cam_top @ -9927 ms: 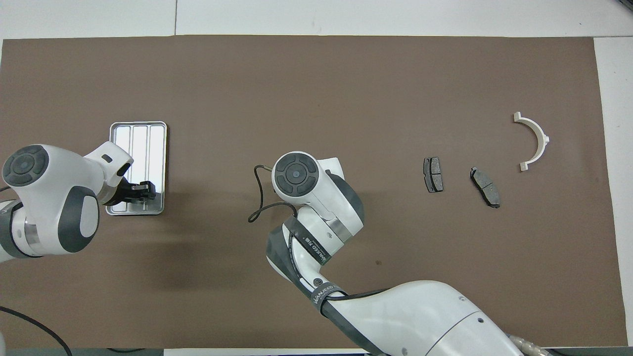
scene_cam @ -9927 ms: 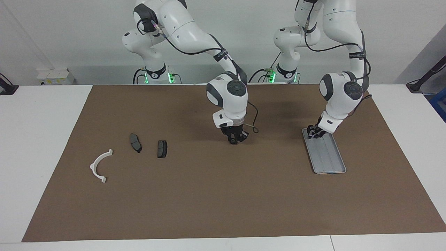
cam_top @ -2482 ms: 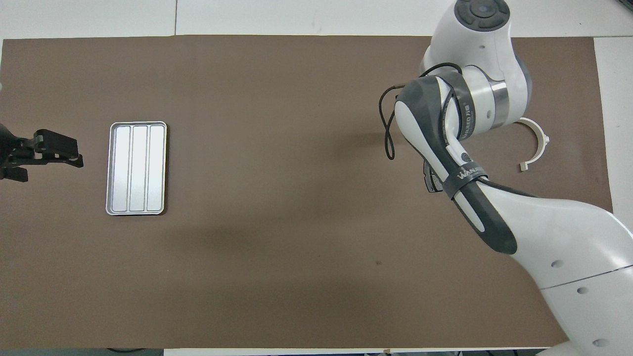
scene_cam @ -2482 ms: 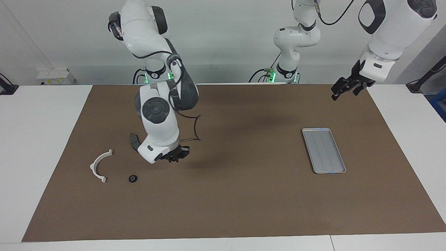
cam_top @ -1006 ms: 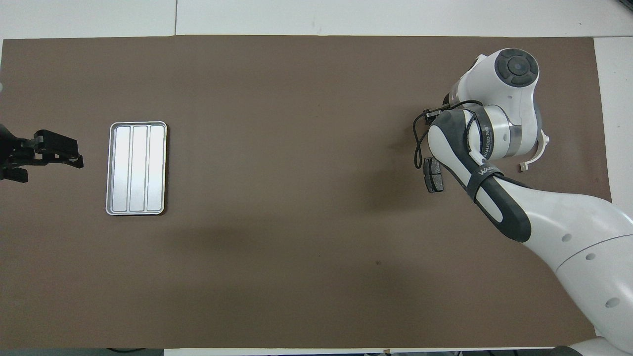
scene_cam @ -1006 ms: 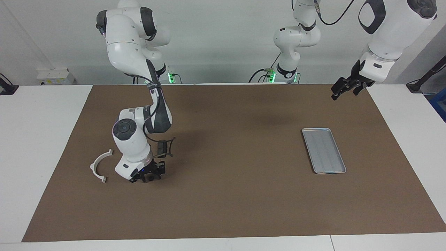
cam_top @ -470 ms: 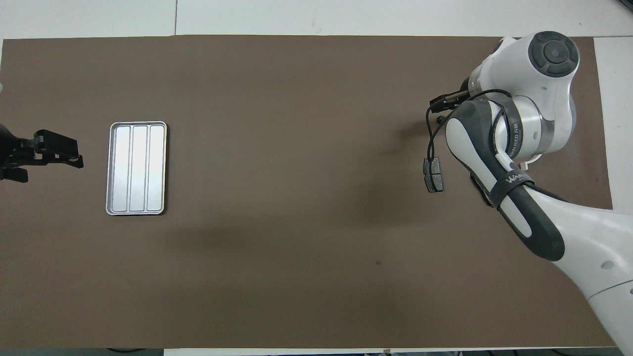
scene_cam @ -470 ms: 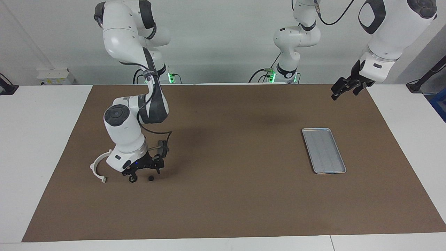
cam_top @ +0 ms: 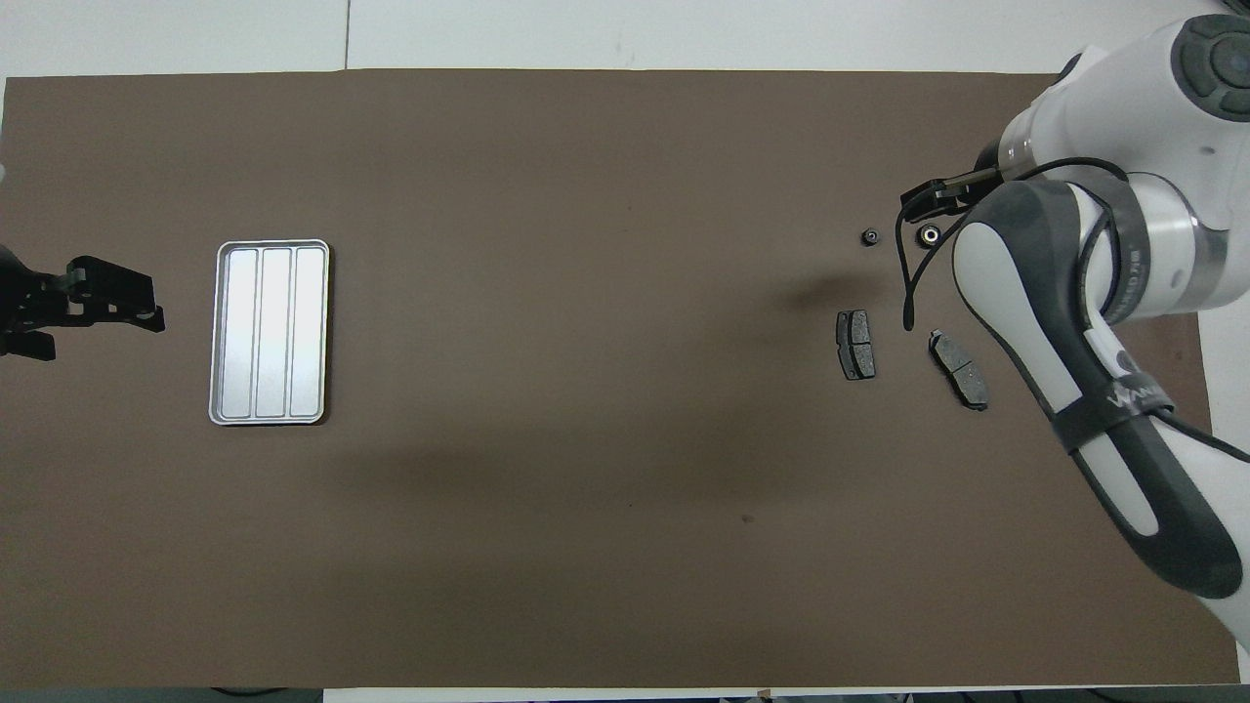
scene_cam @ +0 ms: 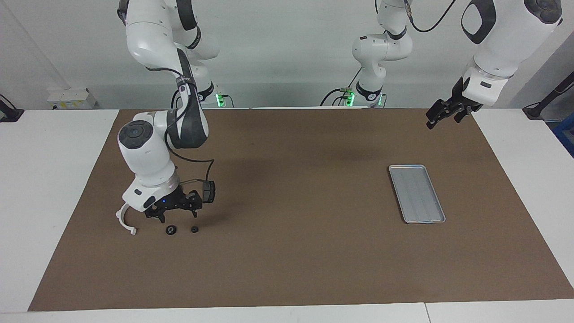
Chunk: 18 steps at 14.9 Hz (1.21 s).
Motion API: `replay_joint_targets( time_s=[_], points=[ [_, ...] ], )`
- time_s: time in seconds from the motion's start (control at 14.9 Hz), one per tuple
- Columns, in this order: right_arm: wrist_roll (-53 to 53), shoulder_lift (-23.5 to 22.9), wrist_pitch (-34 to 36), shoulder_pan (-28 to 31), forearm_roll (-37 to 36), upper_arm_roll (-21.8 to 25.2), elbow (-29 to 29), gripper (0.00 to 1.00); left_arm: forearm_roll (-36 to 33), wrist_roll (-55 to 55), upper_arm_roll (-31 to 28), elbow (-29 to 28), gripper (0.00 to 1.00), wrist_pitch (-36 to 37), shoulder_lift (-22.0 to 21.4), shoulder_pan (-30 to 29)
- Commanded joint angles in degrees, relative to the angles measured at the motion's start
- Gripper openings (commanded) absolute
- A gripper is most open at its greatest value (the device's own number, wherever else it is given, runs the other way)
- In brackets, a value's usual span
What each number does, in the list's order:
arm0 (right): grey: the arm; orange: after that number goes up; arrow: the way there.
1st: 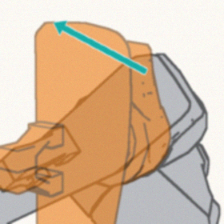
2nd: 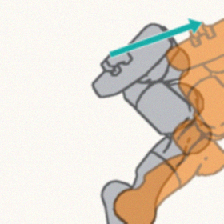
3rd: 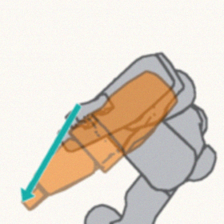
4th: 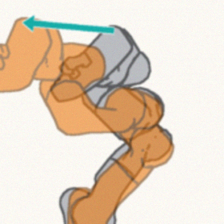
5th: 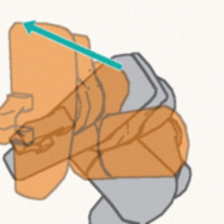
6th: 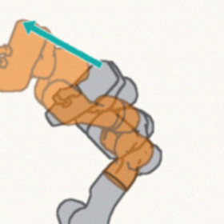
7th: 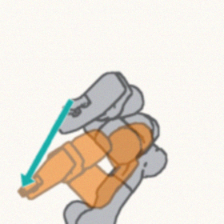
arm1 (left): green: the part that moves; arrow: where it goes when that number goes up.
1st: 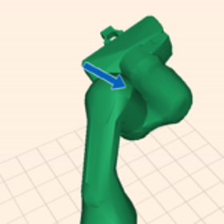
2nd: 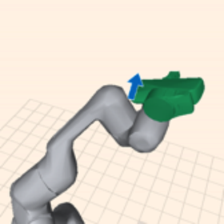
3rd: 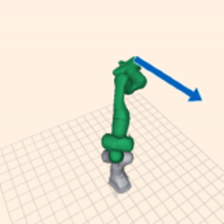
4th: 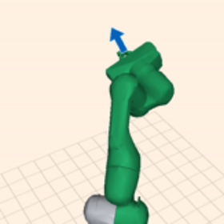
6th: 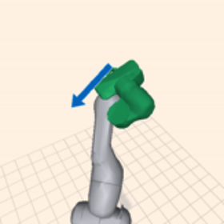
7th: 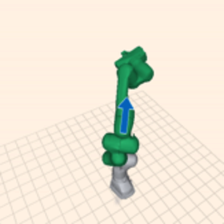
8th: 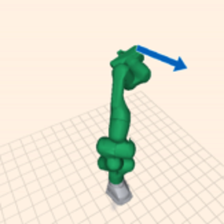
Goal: Place bearing gear from tray to pile
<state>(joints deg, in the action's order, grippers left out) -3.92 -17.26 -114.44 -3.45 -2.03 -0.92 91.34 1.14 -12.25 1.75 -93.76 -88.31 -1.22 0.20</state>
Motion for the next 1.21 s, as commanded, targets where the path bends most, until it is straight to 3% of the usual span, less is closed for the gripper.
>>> replay_joint_targets(
  time_s=[0.0,0.4,0.6,1.14],
  points=[
    [0.9,8.5,6.6,0.2,0.2,-0.5,2.5,1.0,0.4,0.5,0.0,-0.4,1.0,0.5,-0.4,0.0],
    [0.8,23.3,22.4,0.5,0.4,0.4,6.0,1.0,0.4,0.5,0.0,-0.4,1.0,0.5,-0.4,0.0],
    [0.8,24.2,25.3,0.5,2.2,2.4,5.4,1.0,0.4,0.5,0.0,-0.4,1.0,0.5,-0.4,0.0],
    [1.2,23.4,23.6,2.4,2.7,2.6,5.5,1.0,0.4,0.5,0.0,-0.4,1.0,0.5,-0.4,0.0]
  ],
)
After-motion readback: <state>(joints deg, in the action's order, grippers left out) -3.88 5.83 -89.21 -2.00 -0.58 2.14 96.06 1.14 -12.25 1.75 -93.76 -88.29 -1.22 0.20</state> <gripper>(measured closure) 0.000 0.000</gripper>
